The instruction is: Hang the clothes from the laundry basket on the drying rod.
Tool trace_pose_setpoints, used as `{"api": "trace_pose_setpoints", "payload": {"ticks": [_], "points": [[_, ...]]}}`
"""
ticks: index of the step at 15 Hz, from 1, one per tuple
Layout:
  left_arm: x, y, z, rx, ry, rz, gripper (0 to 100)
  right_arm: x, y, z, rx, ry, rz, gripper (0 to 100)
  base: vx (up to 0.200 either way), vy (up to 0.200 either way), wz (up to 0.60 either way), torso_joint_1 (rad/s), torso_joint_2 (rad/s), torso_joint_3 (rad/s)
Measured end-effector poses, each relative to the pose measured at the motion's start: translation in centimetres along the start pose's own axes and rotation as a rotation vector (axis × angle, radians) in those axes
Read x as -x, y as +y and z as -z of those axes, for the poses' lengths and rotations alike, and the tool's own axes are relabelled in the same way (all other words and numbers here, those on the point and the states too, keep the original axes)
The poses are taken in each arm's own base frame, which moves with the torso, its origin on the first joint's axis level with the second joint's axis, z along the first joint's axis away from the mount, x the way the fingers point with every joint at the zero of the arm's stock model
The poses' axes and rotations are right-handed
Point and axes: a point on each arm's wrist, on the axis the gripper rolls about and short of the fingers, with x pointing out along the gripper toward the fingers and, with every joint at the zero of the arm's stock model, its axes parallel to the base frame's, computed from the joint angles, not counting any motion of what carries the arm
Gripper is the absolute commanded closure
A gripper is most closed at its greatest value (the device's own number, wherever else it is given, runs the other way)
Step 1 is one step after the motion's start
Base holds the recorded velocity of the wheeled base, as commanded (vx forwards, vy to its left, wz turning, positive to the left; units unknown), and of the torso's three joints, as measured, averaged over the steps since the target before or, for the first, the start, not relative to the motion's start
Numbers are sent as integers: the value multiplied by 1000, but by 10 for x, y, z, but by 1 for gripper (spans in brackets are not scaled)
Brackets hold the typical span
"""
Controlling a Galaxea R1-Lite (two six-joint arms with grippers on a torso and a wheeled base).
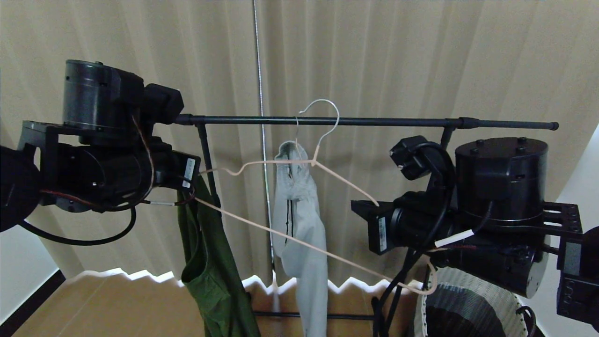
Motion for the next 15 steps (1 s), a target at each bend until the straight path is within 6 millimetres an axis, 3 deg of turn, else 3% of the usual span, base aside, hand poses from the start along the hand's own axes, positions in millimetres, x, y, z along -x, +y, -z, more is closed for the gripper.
{"api": "trace_pose_setpoints", "payload": {"ticks": [8,15], "points": [[-18,-15,1,14,-10,-38,100,10,34,1,-40,100,-45,100,0,0,0,0,0,0],[-14,-13,2,11,-8,-38,100,-15,28,-15,-75,23,139,100,0,0,0,0,0,0]]}}
